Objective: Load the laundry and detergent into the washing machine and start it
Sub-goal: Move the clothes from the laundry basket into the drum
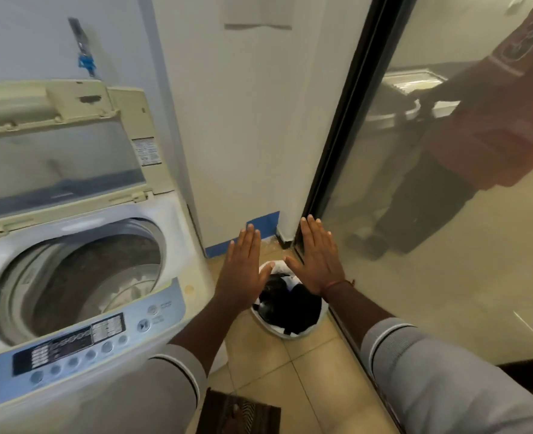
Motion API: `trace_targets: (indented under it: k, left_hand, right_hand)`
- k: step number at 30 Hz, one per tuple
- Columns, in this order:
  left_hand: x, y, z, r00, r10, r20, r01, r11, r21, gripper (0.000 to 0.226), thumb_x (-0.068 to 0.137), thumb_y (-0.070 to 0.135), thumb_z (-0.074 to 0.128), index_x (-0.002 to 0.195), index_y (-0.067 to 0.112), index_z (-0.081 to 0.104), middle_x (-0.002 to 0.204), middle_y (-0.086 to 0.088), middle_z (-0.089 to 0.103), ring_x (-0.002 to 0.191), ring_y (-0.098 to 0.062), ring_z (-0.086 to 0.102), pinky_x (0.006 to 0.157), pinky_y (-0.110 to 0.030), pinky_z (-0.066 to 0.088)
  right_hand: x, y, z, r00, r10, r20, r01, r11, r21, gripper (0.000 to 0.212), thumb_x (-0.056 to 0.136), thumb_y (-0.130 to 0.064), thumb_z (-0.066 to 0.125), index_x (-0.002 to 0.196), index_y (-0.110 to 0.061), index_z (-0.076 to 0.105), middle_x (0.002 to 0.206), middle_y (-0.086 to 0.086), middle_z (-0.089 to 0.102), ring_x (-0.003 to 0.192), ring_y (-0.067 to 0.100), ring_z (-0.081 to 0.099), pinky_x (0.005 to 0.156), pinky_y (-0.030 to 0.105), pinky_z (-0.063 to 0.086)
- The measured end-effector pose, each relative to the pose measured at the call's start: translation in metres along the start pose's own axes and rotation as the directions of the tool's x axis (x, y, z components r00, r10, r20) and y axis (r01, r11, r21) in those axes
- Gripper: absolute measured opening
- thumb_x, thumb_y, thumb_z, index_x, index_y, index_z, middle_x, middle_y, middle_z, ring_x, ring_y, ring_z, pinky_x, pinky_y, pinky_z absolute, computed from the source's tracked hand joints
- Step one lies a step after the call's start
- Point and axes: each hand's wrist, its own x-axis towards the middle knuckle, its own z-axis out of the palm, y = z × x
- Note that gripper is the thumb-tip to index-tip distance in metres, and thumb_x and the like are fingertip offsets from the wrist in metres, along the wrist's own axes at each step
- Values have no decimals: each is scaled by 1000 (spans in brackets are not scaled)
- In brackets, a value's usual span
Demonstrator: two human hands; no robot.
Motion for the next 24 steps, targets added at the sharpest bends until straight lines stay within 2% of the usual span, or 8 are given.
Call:
trace_targets:
  k: [4, 6, 10, 15, 20, 24]
  left_hand:
    - [16, 3, 52, 997, -8, 83, 11, 1000, -29, 75, 93, 55, 23, 151, 8, 13, 160, -9, 12, 147, -24, 9, 118, -42, 16]
    - [20, 6, 76, 993, -35, 114, 41, 998, -53, 73, 94, 53, 27, 151, 9, 15, 159, -9, 15, 146, -23, 13, 117, -40, 19]
    - [30, 6, 134, 978, -87, 192, 111, 987, -119, 71, 96, 50, 35, 151, 11, 16, 158, -9, 19, 146, -23, 16, 115, -33, 12]
    - [34, -8, 217, 944, -161, 286, 196, 976, -95, 77, 92, 59, 20, 151, 10, 17, 157, -10, 22, 145, -24, 21, 114, -33, 15]
    - [35, -25, 303, 902, -253, 351, 306, 946, -105, 84, 88, 66, 9, 150, 10, 18, 156, -10, 25, 144, -25, 24, 112, -37, 24]
    - [36, -40, 367, 886, -260, 384, 327, 938, -119, 91, 85, 73, 0, 150, 11, 18, 157, -10, 23, 144, -25, 24, 112, -39, 26]
  right_hand:
    - [1, 38, 34, 993, 92, 74, -92, 996, -3, 88, 89, -60, 46, 155, -18, 5, 163, 3, 4, 150, 22, 3, 121, 44, 9]
    - [-3, 55, 50, 985, 129, 118, -128, 992, -17, 86, 89, -58, 47, 155, -20, 7, 163, 3, 8, 150, 22, 7, 120, 42, 10]
    - [-6, 92, 89, 956, 174, 234, -170, 985, -36, 86, 86, -46, 56, 154, -17, 12, 161, 5, 18, 149, 24, 13, 119, 38, 12]
    - [-17, 138, 158, 898, 244, 367, -257, 966, -15, 87, 85, -46, 59, 154, -16, 15, 158, 7, 24, 145, 25, 23, 120, 36, 21]
    - [-32, 175, 237, 836, 294, 462, -359, 932, 56, 85, 89, -42, 58, 155, -18, 10, 160, 5, 21, 147, 21, 21, 120, 33, 21]
    - [-29, 200, 290, 797, 323, 510, -414, 908, 71, 84, 91, -41, 56, 155, -20, 7, 161, 4, 18, 147, 19, 17, 120, 32, 20]
